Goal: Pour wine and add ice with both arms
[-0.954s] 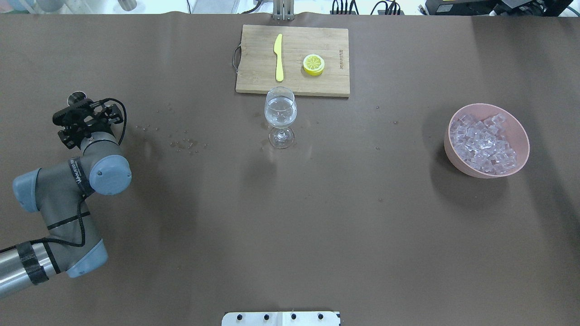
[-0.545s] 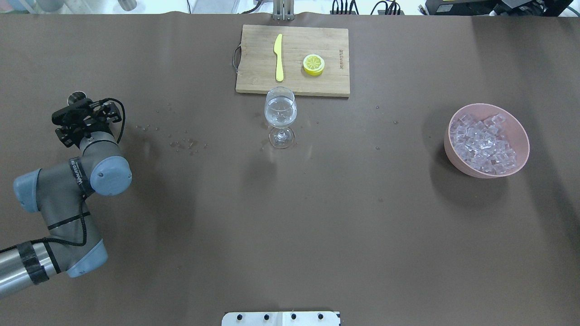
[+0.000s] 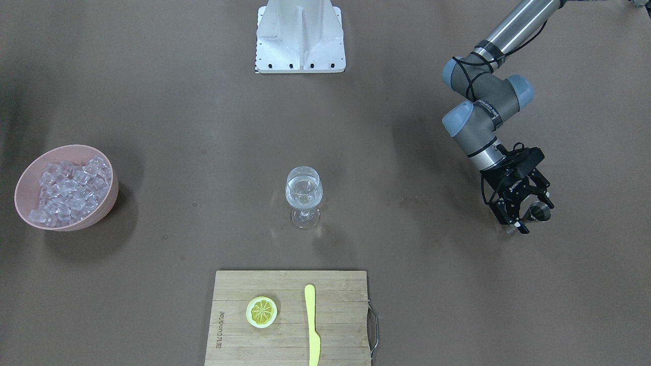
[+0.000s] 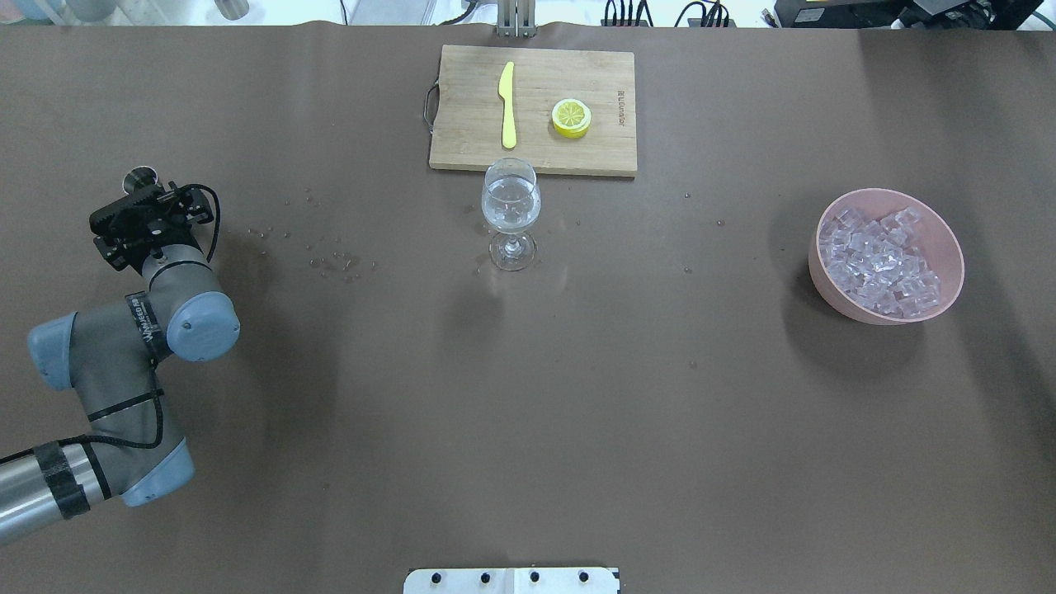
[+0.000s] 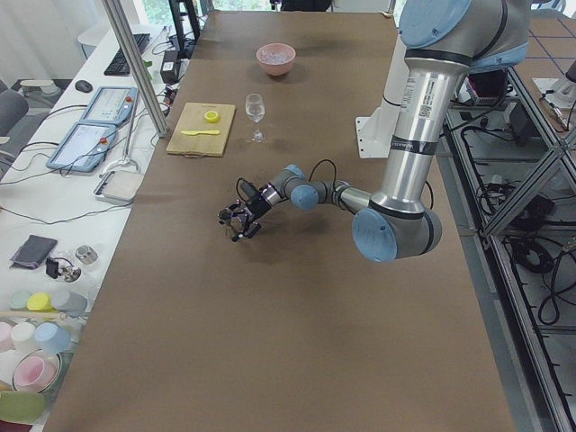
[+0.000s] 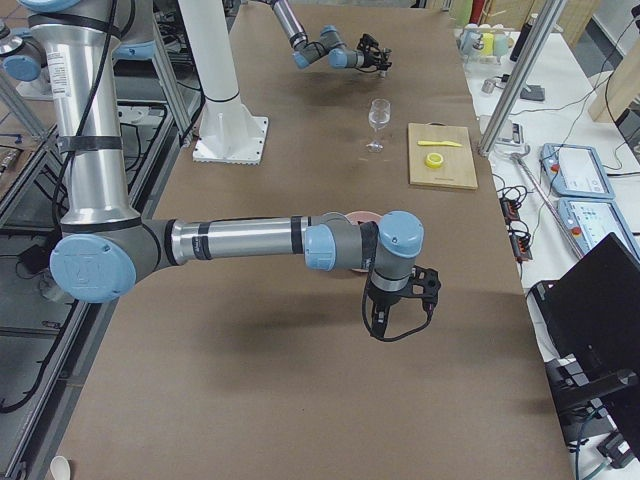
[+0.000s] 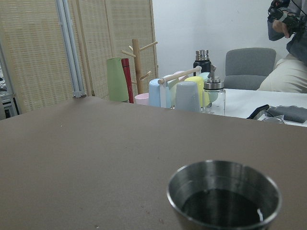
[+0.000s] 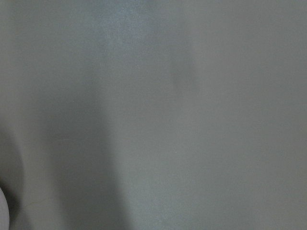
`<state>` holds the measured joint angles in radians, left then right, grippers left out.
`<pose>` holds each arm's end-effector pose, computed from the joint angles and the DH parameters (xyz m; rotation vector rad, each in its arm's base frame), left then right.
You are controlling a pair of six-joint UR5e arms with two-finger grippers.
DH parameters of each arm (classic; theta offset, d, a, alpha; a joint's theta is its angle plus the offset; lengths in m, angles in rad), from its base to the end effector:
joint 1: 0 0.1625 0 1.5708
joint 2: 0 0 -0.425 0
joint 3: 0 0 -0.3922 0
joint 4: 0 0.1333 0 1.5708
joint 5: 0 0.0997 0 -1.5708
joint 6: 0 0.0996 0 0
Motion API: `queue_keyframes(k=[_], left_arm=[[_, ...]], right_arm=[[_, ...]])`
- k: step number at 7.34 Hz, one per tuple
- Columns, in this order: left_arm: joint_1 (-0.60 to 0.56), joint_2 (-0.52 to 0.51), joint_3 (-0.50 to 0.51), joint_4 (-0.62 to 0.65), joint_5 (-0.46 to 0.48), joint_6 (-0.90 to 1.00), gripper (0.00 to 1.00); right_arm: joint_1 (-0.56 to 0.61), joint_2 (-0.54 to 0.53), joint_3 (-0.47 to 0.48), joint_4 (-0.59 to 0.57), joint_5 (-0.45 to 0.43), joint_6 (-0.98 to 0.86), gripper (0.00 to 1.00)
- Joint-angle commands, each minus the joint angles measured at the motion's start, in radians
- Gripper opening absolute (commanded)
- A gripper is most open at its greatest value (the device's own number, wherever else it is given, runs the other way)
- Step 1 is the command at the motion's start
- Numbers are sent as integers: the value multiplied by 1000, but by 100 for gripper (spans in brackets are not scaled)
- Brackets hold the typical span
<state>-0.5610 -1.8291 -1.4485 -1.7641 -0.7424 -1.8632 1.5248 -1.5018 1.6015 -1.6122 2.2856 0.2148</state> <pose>0.4093 -0.5013 0.5517 0.8887 0.2053 -0.9323 0.0439 -0.5260 0.6167 -0.0376 -0.7164 0.1407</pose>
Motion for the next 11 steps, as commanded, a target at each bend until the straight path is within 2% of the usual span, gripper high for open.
queue_keyframes(k=[1, 4, 5, 6, 8, 9, 10, 11], left_arm=[[3, -21, 28, 0, 1, -2, 98], [3, -36, 42, 0, 1, -2, 96], [3, -36, 42, 0, 3, -2, 80], [3, -36, 42, 6, 36, -2, 71], [3, -35, 31, 14, 38, -2, 52], [3, -35, 31, 14, 43, -8, 38], [4, -35, 31, 14, 43, -36, 3], [4, -35, 27, 14, 43, -36, 0]], right_arm=[[0, 0, 0, 0, 0, 0, 100], [0, 0, -2, 0, 0, 0, 100], [0, 0, -2, 0, 0, 0, 100], [0, 0, 0, 0, 0, 0, 100], [0, 0, -2, 0, 0, 0, 100], [0, 0, -2, 0, 0, 0, 100], [0, 0, -3, 0, 0, 0, 100], [0, 0, -5, 0, 0, -2, 100]])
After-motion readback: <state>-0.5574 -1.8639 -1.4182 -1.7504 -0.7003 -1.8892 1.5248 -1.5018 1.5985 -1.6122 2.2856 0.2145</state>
